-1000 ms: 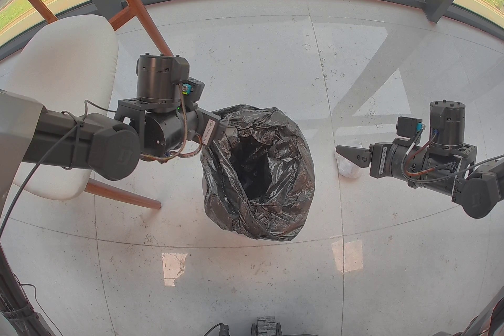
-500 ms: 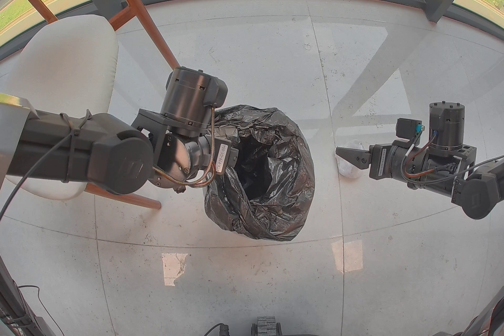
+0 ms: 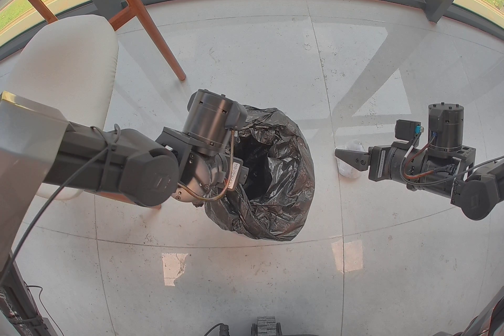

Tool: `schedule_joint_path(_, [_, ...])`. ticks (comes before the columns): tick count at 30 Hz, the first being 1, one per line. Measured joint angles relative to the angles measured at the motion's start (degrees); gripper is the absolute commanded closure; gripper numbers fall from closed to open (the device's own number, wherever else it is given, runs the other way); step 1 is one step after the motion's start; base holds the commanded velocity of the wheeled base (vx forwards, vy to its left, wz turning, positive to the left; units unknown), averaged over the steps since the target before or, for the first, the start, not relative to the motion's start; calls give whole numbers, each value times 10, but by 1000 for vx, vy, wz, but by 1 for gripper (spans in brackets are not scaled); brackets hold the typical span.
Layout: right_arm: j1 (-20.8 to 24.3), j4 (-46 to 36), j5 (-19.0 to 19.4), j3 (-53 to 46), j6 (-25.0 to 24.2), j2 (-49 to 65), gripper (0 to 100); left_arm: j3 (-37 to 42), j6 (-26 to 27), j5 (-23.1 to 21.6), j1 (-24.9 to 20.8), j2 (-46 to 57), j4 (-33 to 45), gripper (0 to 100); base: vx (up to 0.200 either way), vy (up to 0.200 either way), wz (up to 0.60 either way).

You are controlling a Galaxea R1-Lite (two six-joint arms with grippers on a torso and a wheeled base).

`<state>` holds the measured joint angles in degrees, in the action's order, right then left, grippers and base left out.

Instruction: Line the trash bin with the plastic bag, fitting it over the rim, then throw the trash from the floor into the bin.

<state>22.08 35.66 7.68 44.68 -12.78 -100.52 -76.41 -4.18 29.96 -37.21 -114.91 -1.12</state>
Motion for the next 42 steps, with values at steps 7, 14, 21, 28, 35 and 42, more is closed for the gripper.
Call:
schedule_joint_path(7, [-1, 0, 0, 0, 0, 0, 0, 0, -2, 1, -10, -21, 0, 0, 0, 0, 0])
schedule_joint_path(14, [-1, 1, 0, 1, -1, 0, 0, 1, -3, 1, -13, -36, 0, 100, 0, 0, 0])
schedule_joint_path(21, [-1, 1, 0, 1, 0, -1, 0, 6, -3, 0, -13, -44, 0, 100, 0, 0, 0])
schedule_joint_path(28, [-1, 1, 0, 2, -1, -1, 0, 6, -4, 0, -12, -44, 0, 100, 0, 0, 0])
schedule_joint_path(35, [-2, 1, 0, 1, -2, -1, 0, 12, -7, 0, -10, -25, 3, 100, 0, 0, 0])
schedule_joint_path(42, [-2, 1, 0, 1, -1, -1, 0, 61, -7, 0, 3, 7, 1, 100, 0, 0, 0])
